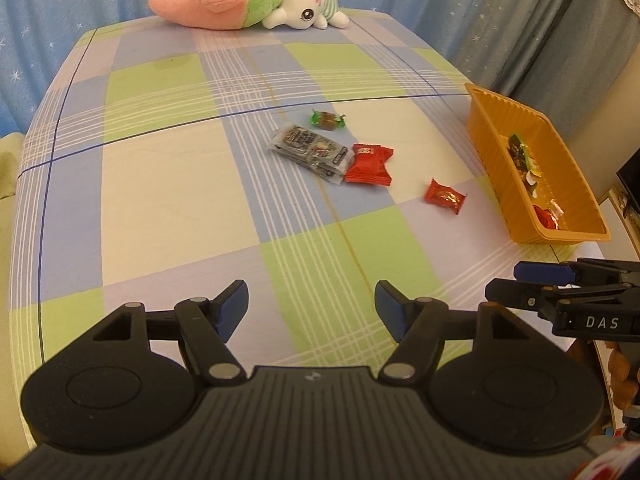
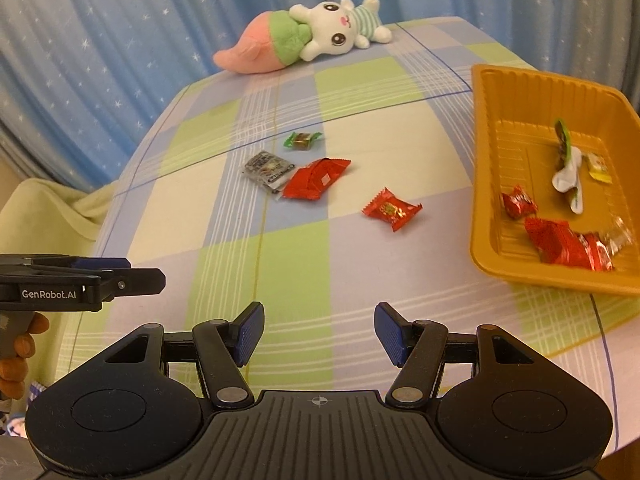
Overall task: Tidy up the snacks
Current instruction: 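Move both open tools back toward the remaining snacks, then grasp a red candy with the right tool, then grasp the grey-silver packet with the left tool while the right tool holds the red candy, then carry the grey packet and red candy over the orange tray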
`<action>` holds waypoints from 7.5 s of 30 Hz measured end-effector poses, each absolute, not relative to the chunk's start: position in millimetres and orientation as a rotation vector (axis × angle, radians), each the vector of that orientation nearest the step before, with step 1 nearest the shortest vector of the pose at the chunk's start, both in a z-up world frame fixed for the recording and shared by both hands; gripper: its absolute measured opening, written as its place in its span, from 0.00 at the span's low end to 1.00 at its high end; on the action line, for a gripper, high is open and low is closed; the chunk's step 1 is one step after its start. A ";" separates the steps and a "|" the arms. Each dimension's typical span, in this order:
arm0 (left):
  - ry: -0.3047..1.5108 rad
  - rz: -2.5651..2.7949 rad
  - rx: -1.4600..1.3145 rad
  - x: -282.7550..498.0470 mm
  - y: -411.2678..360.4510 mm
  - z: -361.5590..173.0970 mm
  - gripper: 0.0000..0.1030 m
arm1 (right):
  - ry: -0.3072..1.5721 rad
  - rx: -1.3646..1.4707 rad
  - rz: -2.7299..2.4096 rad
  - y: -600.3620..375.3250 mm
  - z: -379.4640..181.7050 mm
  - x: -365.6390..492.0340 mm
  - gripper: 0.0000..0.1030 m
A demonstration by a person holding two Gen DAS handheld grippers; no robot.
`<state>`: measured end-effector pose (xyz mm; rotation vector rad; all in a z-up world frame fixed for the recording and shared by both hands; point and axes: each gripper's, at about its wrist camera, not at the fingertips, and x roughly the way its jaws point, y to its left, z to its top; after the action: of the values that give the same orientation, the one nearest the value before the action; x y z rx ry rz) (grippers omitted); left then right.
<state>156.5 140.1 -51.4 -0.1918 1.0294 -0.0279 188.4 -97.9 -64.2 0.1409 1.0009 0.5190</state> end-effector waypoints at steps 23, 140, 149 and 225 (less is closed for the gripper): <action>1.050 0.102 -0.259 182.1 140.5 -62.6 0.72 | 0.945 -0.143 0.673 -91.4 -75.7 275.8 0.49; 1.030 0.083 -0.030 319.0 143.2 -115.2 0.34 | 0.976 0.141 0.536 -115.2 -72.6 327.7 0.21; 0.989 0.089 -0.064 289.4 148.4 -93.2 0.34 | 0.957 0.144 0.566 -107.7 -63.5 314.8 0.21; 0.864 -0.205 -0.024 305.1 -122.1 -24.5 0.34 | 0.858 0.111 0.362 -315.3 -57.0 313.3 0.21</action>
<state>305.1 -122.1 -24.5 -0.0241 0.8642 -0.2048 313.3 -315.3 -57.0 0.1107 0.8584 0.3618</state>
